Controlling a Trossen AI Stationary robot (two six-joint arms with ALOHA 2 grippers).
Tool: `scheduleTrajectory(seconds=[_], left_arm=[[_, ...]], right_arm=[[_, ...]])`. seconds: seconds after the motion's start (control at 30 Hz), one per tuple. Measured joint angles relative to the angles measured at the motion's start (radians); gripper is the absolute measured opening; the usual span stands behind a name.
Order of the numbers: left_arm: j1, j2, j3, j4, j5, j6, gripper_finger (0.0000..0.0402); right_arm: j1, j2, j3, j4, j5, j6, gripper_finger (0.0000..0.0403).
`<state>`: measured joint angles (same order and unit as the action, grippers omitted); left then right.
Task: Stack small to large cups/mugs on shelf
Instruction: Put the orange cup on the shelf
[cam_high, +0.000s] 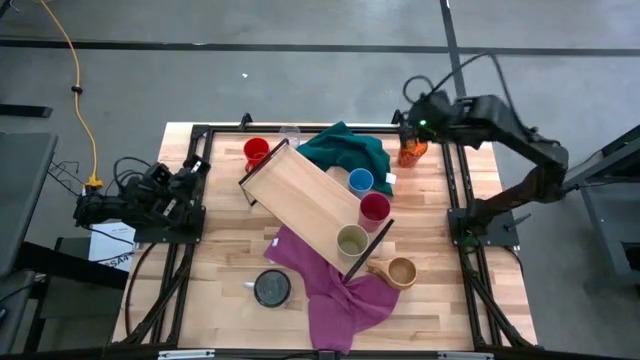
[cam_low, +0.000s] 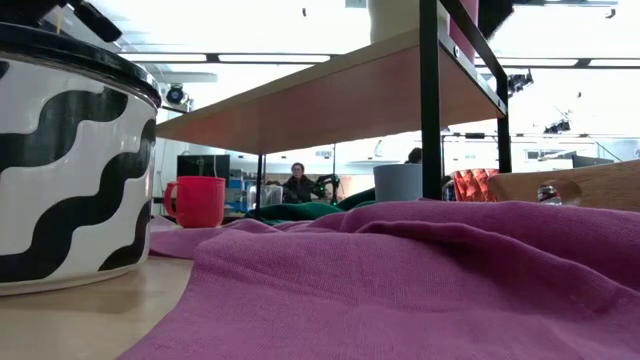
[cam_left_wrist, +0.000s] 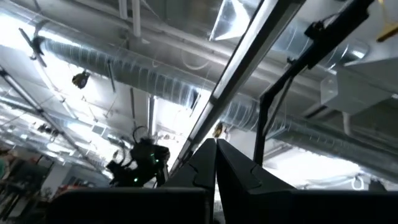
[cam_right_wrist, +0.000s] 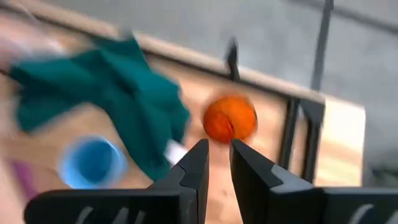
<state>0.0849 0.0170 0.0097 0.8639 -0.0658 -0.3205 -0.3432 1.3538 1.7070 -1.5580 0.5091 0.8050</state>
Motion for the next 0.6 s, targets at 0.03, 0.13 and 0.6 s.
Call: scheduleTrajectory(seconds=[0.03,0.13,0.6], left_arm=[[0.000,0.000,0.000,-0.011,0.001,0.000,0.0001],[0.000,0.000,0.000,-0.030,0.000,-0.002,0.0001],[0.000,0.000,0.000,-0.088,-0.010,-0.029,0.0001]], right_arm=[[-0.013,-0.015,-0.063,0.009,-0.024,-0.002,0.0055],[-0.043,-0.067,-0.239,0.102,-0.104,-0.022,0.0055],[-0.344,-0.326,-0.641,0.444,-0.337,-0.103,0.0055]])
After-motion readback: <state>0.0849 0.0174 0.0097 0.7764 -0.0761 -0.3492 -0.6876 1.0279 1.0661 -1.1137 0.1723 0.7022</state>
